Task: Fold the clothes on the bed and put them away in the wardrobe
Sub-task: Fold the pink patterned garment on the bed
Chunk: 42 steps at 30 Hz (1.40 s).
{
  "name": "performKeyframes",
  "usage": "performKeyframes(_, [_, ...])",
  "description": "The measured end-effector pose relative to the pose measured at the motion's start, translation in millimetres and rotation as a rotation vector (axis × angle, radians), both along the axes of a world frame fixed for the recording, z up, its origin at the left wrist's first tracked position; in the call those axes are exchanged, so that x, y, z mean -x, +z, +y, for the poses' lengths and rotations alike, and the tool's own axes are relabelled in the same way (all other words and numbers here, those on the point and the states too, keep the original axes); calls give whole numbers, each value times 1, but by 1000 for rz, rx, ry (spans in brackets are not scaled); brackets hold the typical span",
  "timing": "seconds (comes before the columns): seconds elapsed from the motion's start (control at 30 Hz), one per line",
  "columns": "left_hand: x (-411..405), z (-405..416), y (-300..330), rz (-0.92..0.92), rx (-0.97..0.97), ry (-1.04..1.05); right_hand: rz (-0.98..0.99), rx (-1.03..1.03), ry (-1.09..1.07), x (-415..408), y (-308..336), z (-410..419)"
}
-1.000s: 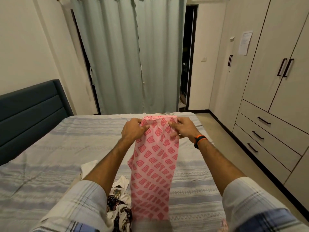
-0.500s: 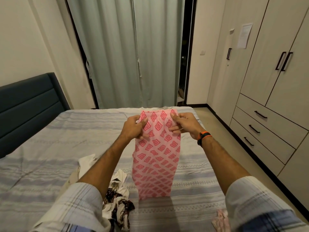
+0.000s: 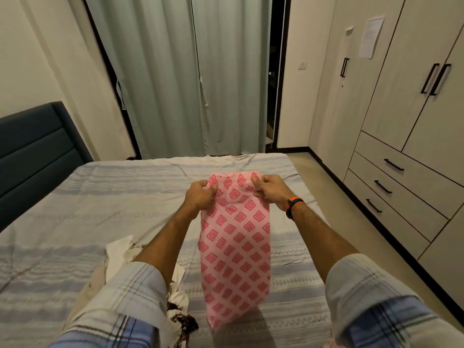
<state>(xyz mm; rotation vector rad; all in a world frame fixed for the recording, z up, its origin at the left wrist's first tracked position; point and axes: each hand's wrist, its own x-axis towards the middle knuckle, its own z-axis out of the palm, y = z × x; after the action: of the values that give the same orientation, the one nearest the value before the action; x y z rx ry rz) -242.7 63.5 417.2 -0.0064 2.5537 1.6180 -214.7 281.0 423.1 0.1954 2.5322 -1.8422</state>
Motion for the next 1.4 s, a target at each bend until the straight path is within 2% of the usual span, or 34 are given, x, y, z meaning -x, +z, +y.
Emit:
performKeyframes(0.13, [38,3,20,86,-85,-11,117,39,-10,39,11,7])
performKeyframes(0.23, [55,6,49,226,-151,-13,240,57,-33,47,44,3])
performKeyframes(0.4, [52,9,77,406,-169,-28,383,49,-35,40,74,5])
performKeyframes(0.5, [32,6,69,446,-164,-34,401,71,-14,23,69,6])
performKeyframes(0.63, [-3,-3,30,368,-118,-46,316,68,2,-15,30,5])
performKeyframes(0.8, [-71,-20,-50,263,-32,-103,123,51,18,-79,-54,-5])
performKeyframes(1.03, [-167,-51,-181,-92,189,-199,-195,-19,38,-186,-169,-29])
performKeyframes(1.23, [-231,-72,-230,-206,255,-273,-359,-54,-16,-253,-231,-47])
performKeyframes(1.4, [-271,-82,-243,-241,324,-302,-384,-64,-50,-295,-248,-61])
